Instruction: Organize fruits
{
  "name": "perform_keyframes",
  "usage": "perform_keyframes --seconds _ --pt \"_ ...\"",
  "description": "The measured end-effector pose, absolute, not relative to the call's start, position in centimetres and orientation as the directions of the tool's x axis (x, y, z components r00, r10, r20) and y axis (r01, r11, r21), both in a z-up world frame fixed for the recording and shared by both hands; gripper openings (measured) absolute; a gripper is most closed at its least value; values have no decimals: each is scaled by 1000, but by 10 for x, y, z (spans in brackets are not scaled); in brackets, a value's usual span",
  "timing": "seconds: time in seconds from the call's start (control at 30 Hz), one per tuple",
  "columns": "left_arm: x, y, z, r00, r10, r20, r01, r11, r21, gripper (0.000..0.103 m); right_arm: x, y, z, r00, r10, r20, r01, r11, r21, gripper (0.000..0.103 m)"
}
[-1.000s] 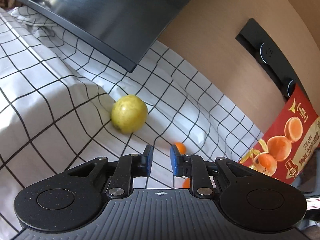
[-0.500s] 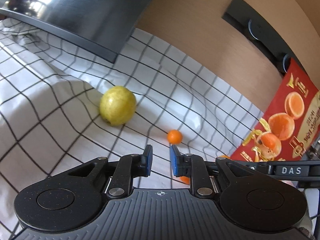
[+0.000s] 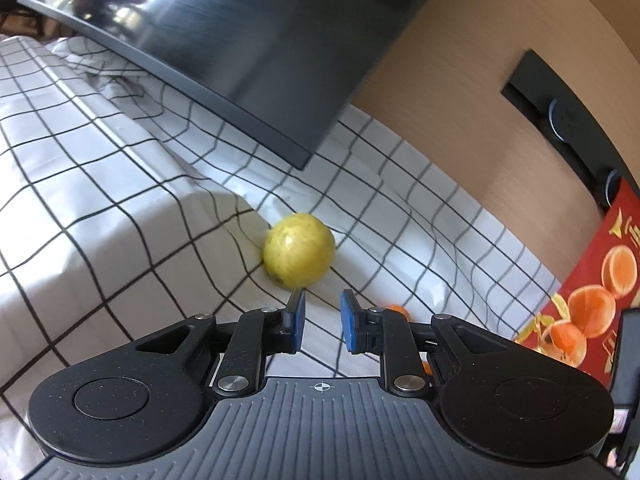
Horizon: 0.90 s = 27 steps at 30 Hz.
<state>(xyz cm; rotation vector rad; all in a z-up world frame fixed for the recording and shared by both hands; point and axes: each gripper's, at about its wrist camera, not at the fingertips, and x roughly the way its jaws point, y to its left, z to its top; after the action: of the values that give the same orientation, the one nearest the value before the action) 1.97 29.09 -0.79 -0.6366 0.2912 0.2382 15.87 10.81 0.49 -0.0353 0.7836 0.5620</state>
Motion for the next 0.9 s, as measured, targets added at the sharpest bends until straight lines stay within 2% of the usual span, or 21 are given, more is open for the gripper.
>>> perform_keyframes --seconds 0.17,0.3,0.4,0.63,0.77,0.9 --pt "26 277 -7 938 58 -341 -235 830 -506 22 142 89 22 570 458 -682 -526 841 126 41" --pt "53 244 1 925 -38 -378 -121 914 -388 22 94 43 45 545 479 -688 -588 803 93 41" --pt "87 215 15 904 -24 -427 -98 961 -260 24 50 2 59 563 467 -682 -612 790 36 41" --pt "155 198 19 805 124 -581 -221 970 -100 26 -21 -80 74 598 483 -640 -623 782 8 41" --pt "174 199 6 767 113 -631 -219 971 -93 27 -28 -103 65 598 466 -652 -620 785 -8 41" --pt "189 202 -2 773 77 -630 -237 956 -174 32 -20 -112 52 621 428 -657 -584 812 -23 41"
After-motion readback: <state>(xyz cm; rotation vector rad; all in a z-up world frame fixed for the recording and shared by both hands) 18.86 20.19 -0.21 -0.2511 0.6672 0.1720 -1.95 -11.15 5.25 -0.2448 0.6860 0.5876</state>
